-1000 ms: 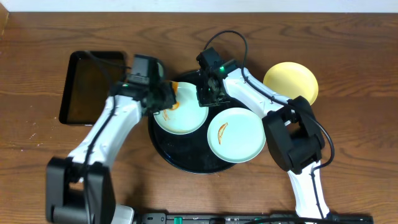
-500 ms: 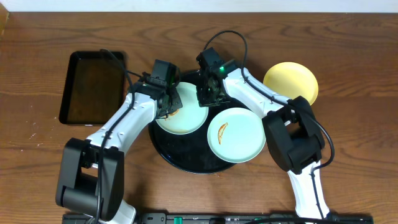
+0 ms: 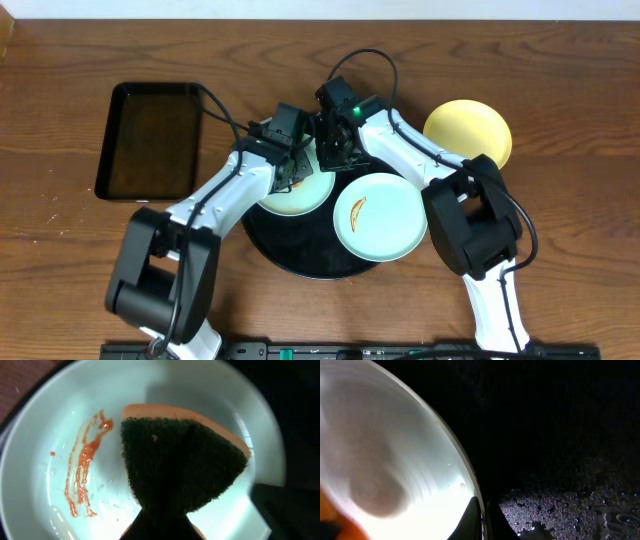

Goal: Clean dirty plates on tray and stack at the side
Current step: 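Scrub the upper blue plate with the sponge while right gripper holds it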

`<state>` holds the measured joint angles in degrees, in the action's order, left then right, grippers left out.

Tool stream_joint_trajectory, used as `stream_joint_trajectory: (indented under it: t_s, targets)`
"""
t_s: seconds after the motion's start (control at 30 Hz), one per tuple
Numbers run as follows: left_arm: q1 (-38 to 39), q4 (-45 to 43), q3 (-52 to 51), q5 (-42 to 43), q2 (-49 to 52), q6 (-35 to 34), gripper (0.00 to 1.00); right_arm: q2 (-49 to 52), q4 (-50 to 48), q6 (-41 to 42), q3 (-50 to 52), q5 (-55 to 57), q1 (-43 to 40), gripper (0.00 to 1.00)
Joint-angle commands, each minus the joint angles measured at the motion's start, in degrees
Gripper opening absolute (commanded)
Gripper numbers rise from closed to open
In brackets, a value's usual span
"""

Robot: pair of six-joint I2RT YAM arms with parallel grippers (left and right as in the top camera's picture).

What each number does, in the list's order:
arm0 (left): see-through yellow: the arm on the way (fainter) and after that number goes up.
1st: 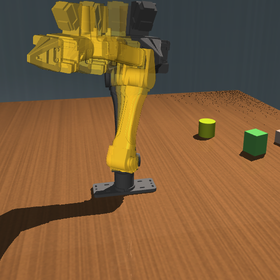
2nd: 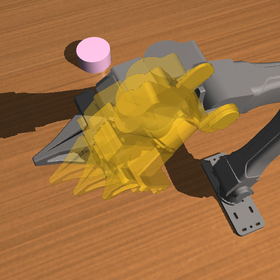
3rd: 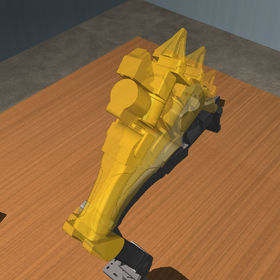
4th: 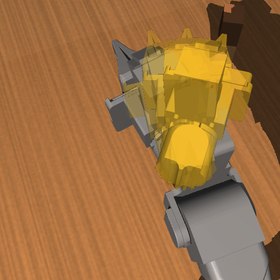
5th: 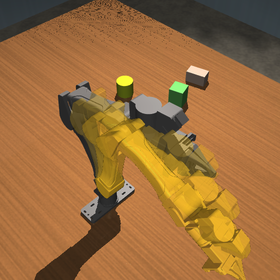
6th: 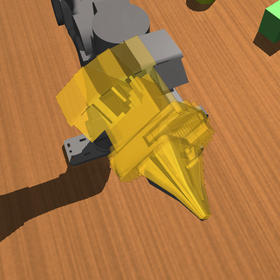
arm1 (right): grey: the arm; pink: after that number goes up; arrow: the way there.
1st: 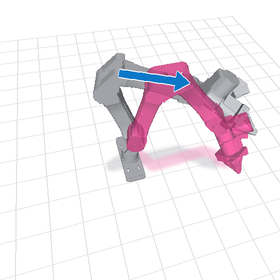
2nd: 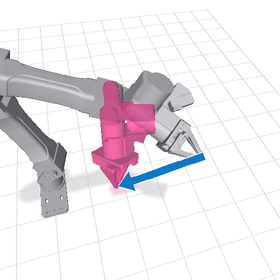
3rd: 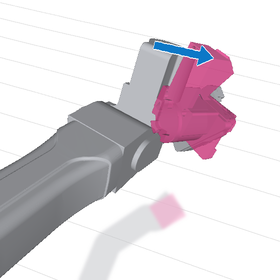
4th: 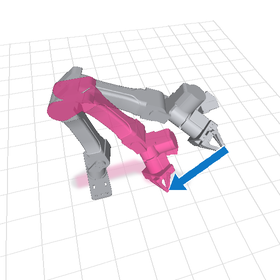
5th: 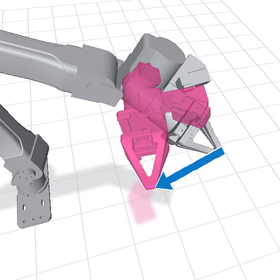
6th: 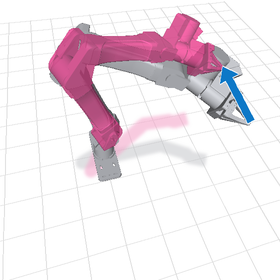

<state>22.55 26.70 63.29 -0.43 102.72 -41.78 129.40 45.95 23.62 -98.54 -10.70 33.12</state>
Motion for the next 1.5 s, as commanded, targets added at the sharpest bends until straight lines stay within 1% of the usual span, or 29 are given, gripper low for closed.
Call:
stream_joint_trajectory:
  t_s: [0.0,0.2,0.33,0.5,0.67,0.7,0.77,0.83,0.93,1.13,1.4,1.47]
  targets:
    - [-0.1,0.3,-0.2,-1.4,1.7,-0.5,0.08,2.0,-0.1,0.1,0.0,1.0,0.2,0.01]
    - [-0.1,2.0,-0.2,-2.6,2.1,-0.1,0.08,2.0,-0.1,0.1,0.0,1.1,0.2,0.01]
    - [-1.0,3.7,-0.2,-5.7,2.1,4.8,0.08,2.0,0.0,0.1,0.0,1.0,0.2,0.01]
    - [-4.2,6.6,-0.2,-5.7,2.1,10.7,0.09,2.0,0.1,0.1,0.0,1.0,0.2,0.01]
    - [-8.5,6.7,0.2,-5.6,1.9,15.3,0.08,2.0,0.1,0.1,0.0,1.0,0.2,0.01]
    - [-8.9,6.7,0.5,-5.1,1.6,15.8,0.07,2.0,0.1,0.1,0.0,1.0,0.2,0.01]
    - [-9.2,5.7,1.6,1.7,-0.8,16.3,0.07,2.0,0.0,0.1,0.0,1.0,0.2,0.01]
    - [-8.9,3.7,1.6,5.3,-2.4,16.3,0.07,2.0,-0.1,0.1,0.0,1.0,0.2,0.01]
    - [-8.2,1.3,1.6,8.2,-3.0,15.7,0.07,2.0,-0.1,0.1,0.0,1.0,0.2,0.01]
    - [-6.1,-2.9,1.3,8.6,-1.3,7.3,0.07,2.0,-0.3,0.1,0.0,1.0,0.2,0.01]
    - [-5.2,-6.8,1.3,8.6,4.7,3.5,0.08,2.0,-0.3,0.1,0.0,1.0,0.2,0.01]
    - [-5.2,-7.5,1.3,8.3,6.3,3.5,0.07,2.0,-0.3,0.1,0.0,1.0,0.2,0.01]
